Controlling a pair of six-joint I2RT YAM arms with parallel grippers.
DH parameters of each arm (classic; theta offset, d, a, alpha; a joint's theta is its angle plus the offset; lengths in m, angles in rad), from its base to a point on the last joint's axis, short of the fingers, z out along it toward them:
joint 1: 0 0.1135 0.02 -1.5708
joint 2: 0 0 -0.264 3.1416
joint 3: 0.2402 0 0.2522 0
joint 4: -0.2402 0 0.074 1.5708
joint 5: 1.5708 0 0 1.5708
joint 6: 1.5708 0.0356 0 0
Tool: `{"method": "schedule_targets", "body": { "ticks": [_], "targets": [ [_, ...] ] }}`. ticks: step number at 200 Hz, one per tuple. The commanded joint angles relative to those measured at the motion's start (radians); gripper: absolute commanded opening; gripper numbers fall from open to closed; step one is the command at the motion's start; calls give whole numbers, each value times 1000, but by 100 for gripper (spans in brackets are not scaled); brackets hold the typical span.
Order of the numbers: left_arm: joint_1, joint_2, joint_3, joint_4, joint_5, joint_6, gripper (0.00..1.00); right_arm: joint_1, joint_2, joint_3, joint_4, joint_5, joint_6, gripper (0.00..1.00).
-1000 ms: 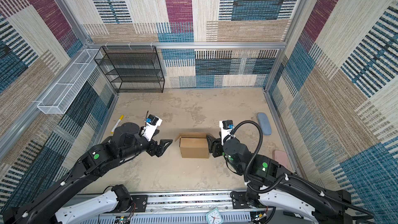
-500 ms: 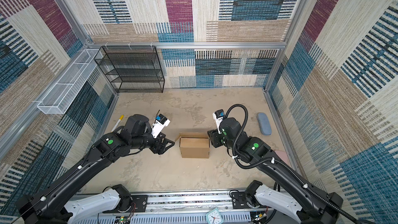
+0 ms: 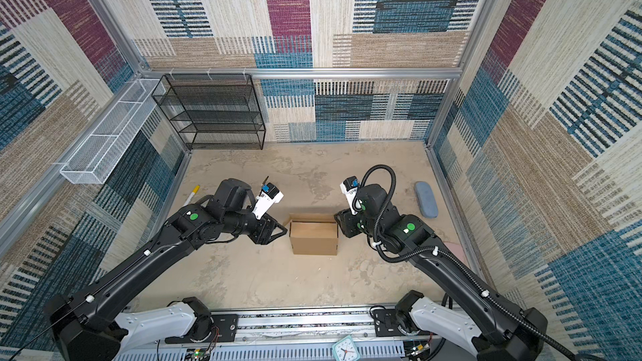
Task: Fold the paper box
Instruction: 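Lower both grippers onto the box's raised end flaps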
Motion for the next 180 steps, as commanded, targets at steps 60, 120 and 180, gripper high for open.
{"method": "schedule_targets", "body": {
  "ticks": [60, 120, 180],
  "targets": [
    [1, 47, 35, -34, 8, 37, 46, -1, 36, 16, -10, -25, -29, 40],
    [1, 89, 55, -40, 19, 38, 36, -1, 69, 49, -62, 9, -71, 34],
    [-1, 115, 73, -56, -5, 44, 31, -1, 83, 52, -70, -34, -82, 31]
  ]
}}
